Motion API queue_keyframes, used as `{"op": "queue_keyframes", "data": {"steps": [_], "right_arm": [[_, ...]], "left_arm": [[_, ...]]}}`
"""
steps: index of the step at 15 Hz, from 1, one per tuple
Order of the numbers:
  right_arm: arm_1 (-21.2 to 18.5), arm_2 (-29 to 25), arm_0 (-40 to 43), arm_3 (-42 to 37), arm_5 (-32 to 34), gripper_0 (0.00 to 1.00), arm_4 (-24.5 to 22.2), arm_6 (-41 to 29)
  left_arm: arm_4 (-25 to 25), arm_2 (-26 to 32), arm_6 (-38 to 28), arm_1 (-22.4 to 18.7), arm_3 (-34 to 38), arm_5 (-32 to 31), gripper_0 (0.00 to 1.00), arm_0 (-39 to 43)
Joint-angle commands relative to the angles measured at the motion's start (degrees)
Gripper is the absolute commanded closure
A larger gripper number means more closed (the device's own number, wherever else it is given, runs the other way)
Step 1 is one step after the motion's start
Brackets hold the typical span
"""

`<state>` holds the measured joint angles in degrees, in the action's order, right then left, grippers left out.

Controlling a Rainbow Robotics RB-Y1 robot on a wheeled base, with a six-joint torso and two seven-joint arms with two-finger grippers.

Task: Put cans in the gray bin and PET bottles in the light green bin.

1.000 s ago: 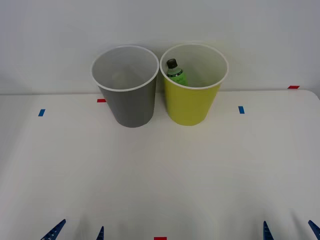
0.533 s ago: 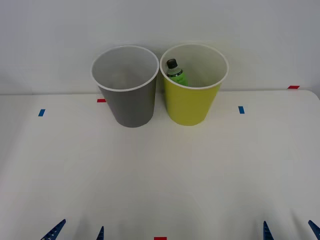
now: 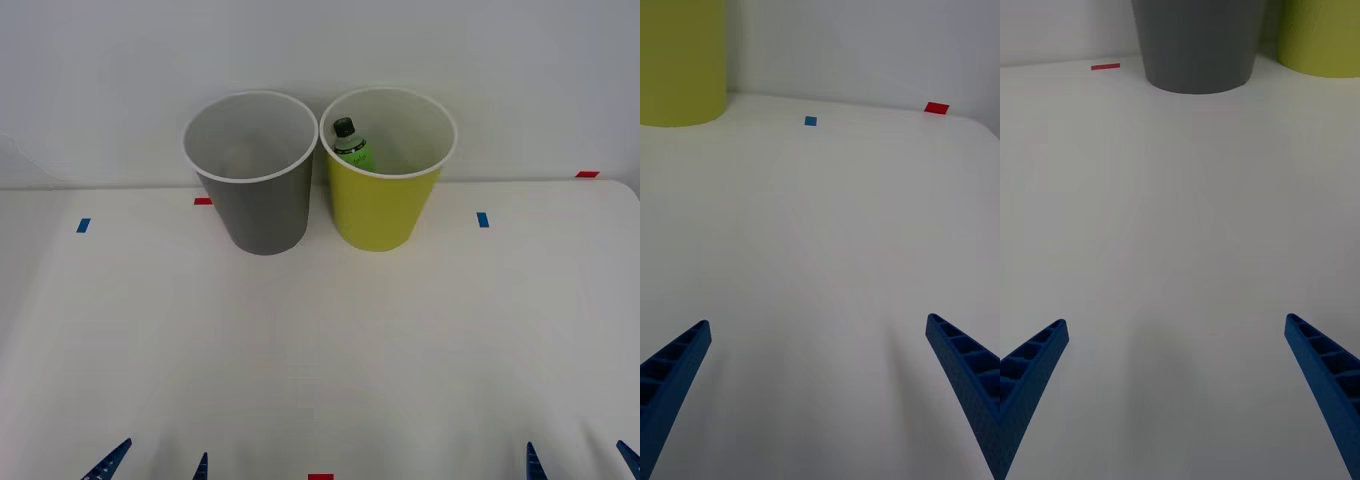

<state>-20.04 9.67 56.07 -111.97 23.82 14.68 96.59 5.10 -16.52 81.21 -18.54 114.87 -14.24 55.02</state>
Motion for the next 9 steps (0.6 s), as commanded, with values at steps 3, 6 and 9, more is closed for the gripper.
{"op": "queue_keyframes", "data": {"steps": [3, 6, 9], "right_arm": [[0.0, 0.0, 0.0, 0.0, 0.0, 0.0, 0.0, 0.0], [0.0, 0.0, 0.0, 0.0, 0.0, 0.0, 0.0, 0.0], [0.0, 0.0, 0.0, 0.0, 0.0, 0.0, 0.0, 0.0]], "left_arm": [[0.0, 0.0, 0.0, 0.0, 0.0, 0.0, 0.0, 0.0], [0.0, 0.0, 0.0, 0.0, 0.0, 0.0, 0.0, 0.0], [0.0, 0.0, 0.0, 0.0, 0.0, 0.0, 0.0, 0.0]]}}
